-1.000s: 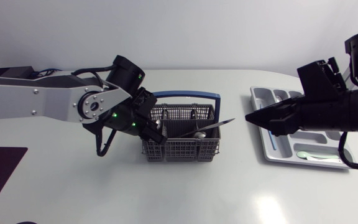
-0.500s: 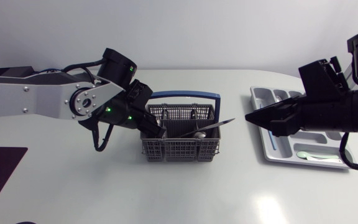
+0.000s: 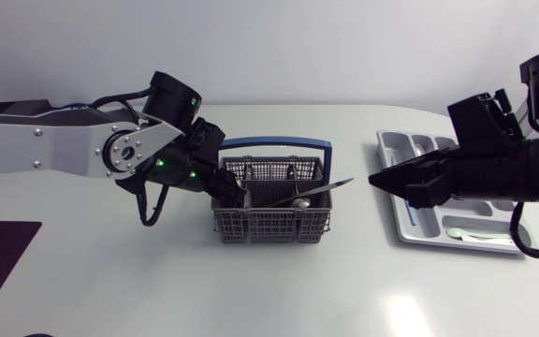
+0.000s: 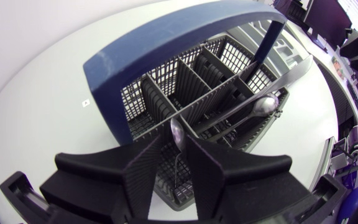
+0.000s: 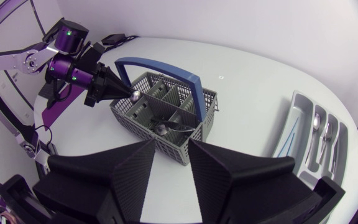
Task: Sort the cutlery from the basket into the organizer compartments.
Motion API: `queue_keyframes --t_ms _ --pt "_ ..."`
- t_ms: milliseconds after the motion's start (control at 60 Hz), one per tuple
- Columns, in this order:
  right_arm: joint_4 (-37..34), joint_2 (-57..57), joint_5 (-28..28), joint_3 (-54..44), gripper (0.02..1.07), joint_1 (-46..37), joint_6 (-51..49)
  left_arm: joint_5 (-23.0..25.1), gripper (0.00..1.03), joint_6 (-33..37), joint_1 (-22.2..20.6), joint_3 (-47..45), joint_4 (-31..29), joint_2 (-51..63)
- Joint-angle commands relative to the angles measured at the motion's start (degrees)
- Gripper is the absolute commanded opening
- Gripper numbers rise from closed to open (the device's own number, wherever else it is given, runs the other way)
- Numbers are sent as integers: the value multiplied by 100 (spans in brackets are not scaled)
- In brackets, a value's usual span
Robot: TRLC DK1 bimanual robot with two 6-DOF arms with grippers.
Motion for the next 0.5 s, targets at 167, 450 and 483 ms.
queue_keyframes --t_ms 167,450,483 --pt "-13 -47 6 -130 44 50 111 224 34 -208 39 50 76 352" --pt "-13 -73 6 -182 44 50 93 338 33 -358 47 76 348 519" --pt "-13 -82 6 -182 44 50 93 374 30 -366 47 76 410 563"
